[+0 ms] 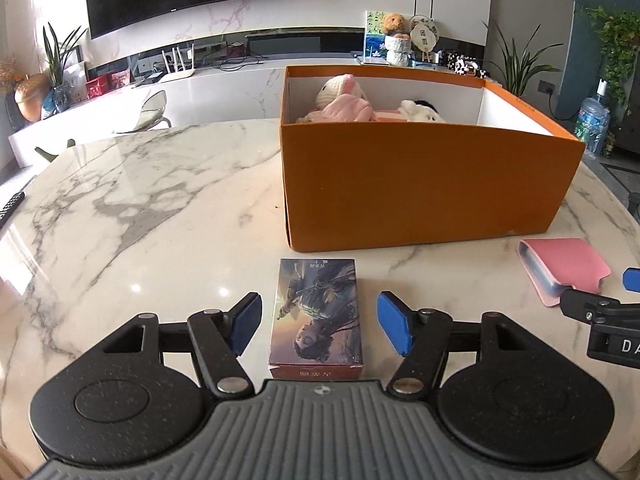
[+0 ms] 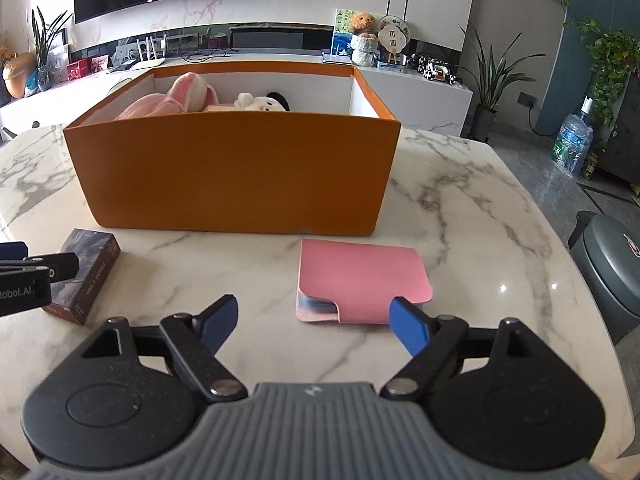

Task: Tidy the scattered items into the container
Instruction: 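Withdraw left tool to the card box while right tool moves to the pink card holder, then close left tool on the illustrated card box while right tool lowers onto the pink card holder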

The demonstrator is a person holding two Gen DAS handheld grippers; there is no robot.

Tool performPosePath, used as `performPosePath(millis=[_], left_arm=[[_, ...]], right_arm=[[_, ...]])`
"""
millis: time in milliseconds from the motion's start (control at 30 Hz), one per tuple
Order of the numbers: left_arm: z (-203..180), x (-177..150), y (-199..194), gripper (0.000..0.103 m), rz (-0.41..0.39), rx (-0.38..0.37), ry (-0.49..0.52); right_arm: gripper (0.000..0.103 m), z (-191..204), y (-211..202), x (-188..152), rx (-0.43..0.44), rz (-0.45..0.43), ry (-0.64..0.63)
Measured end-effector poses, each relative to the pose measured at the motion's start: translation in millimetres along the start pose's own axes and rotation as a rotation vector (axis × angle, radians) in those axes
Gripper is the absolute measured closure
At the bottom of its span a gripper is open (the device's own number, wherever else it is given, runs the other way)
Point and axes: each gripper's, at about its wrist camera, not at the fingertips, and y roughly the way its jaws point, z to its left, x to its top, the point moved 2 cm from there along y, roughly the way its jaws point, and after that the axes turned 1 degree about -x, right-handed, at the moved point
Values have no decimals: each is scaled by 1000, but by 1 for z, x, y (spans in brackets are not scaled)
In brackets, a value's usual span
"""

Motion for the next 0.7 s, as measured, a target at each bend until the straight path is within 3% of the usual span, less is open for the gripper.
performPosePath(millis=[400, 700], left_arm=[[4, -9, 34, 27, 103, 2, -29], [-3, -4, 44, 27, 103, -4, -16]], right_arm=[[12, -10, 36, 9, -17, 13, -36], [6, -32, 71, 16, -30, 66, -17]])
